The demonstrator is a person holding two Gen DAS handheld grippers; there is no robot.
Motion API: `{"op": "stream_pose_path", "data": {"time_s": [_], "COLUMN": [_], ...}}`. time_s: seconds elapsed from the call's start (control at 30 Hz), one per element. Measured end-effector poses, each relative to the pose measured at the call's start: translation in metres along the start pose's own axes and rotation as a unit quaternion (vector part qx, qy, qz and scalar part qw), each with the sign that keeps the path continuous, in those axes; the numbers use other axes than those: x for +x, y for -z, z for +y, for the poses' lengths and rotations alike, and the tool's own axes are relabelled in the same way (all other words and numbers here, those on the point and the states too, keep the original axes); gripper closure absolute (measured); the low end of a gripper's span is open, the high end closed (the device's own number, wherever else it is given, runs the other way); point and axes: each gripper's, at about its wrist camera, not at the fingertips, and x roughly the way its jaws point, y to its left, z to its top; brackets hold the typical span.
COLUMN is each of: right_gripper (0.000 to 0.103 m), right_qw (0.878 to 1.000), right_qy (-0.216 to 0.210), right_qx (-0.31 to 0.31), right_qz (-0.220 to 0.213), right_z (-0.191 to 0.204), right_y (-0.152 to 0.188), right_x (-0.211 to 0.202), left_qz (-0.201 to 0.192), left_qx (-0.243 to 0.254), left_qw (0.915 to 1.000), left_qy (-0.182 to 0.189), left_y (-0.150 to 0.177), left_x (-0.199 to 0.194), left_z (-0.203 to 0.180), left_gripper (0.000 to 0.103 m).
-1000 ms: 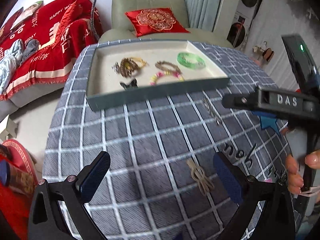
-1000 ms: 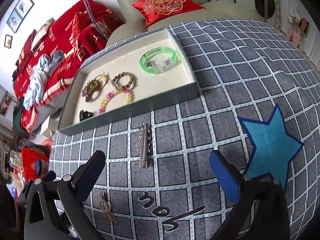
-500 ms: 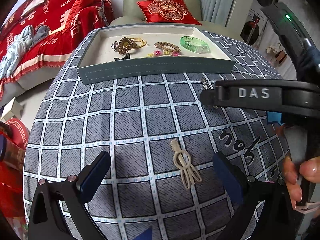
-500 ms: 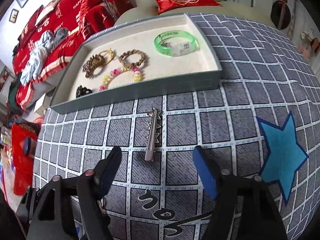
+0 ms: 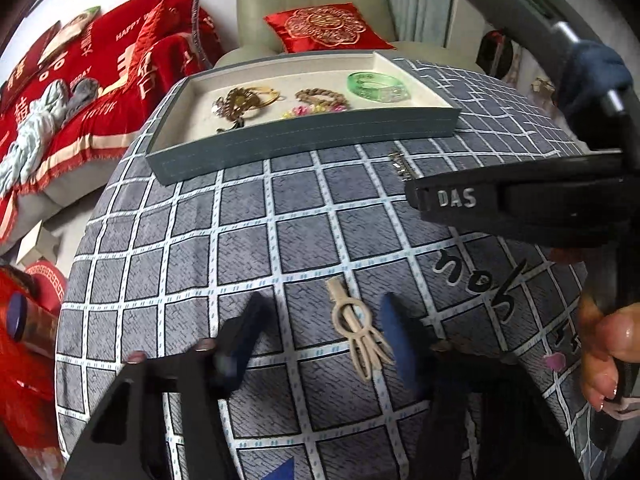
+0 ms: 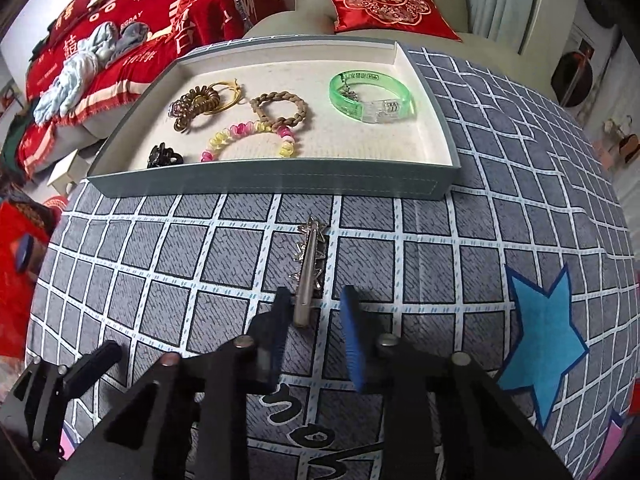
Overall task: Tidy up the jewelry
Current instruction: 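Grasp the beige knotted hair tie with the left tool while the right tool grasps the silver hair pin, then carry the hair tie and hair pin into the tray and open both tools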
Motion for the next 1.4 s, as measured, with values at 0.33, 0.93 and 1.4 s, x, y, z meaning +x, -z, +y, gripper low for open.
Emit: {"op": "stream_pose_path", "data": {"time_s": [0.33,0.93,1.4], "right_gripper": [0.091,0.091,0.091], "right_qw": [0.999,0.992,0.987], "right_qy": [-0.025,-0.078,-0.093], "right_qx": [0.033,0.083,0.096], "right_qz": [-0.009,-0.050,-0.084], "right_z": [-0.016,-0.043,-0.051], "right_y": [0.011,0.015,-0.019], "right_x": [-0.008,-0.053,-0.077], "left_qz": [0.001,-0.049,-0.092], "left_qx": [-0.014,-0.019,-0.027], "left_qw": [0.9973,0.9944,0.9909], "left_qy": [0.072,0.092,0.094], "left_y": [-0.004,-0.035,-0.092], "left_x": [-0.003,-0.032,-0.039], "left_z": [0.016,0.065,0.105], "left_gripper": [0.068,0.068,0.068]}}
